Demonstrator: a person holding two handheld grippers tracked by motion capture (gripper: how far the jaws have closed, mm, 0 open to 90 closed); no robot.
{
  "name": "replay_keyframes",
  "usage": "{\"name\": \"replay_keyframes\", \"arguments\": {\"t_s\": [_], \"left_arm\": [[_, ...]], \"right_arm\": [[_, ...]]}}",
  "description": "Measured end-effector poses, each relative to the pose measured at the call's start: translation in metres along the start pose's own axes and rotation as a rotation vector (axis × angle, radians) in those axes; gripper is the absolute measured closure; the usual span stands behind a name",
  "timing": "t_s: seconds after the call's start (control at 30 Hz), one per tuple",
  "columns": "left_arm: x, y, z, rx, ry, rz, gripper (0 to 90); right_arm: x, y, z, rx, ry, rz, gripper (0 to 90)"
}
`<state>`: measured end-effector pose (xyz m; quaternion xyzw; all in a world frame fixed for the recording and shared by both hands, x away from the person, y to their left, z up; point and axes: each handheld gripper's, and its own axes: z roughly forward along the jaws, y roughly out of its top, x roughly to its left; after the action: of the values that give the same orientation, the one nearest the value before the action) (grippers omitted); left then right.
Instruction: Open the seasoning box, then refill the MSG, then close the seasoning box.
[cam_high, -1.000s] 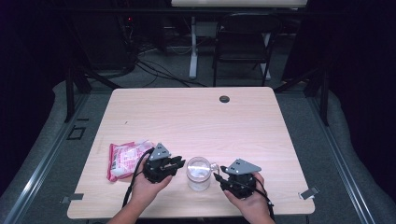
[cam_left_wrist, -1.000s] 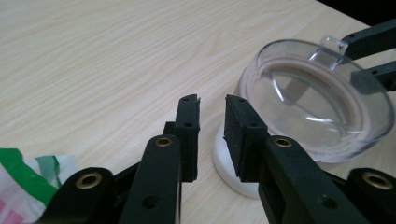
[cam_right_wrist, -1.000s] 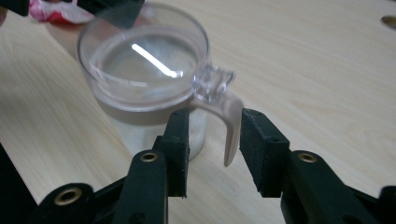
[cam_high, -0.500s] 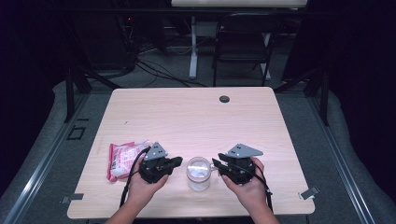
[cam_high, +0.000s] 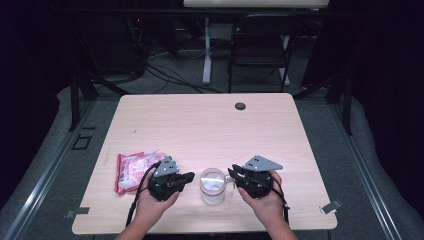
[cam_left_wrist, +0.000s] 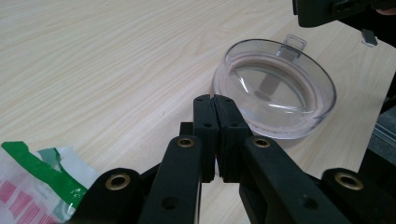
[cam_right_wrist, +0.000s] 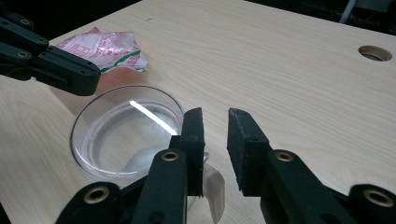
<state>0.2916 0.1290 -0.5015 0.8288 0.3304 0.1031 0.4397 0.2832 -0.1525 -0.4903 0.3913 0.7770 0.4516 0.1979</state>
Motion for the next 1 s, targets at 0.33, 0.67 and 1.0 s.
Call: {"name": "replay_keyframes", "arguments": {"t_s": [0.33, 0.67, 1.0], "left_arm": [[-0.0047, -0.0024, 0.0043, 0.027, -0.017, 0.033, 90.0], [-0.0101, -0.0043, 0.01, 0.043, -0.023, 0.054, 90.0], [-0.0098, -0.0055, 0.0091, 0.05, -0.046, 0.043, 90.0]], "right_arm": [[-0.0031, -0.0019, 0.0009, 0.005, 0.027, 0.027, 77.3], [0.0014, -0.0045, 0.0082, 0.037, 0.029, 0.017, 78.5], [-0.0043, -0.005, 0.0077, 0.04, 0.044, 0.072, 80.1]]}}
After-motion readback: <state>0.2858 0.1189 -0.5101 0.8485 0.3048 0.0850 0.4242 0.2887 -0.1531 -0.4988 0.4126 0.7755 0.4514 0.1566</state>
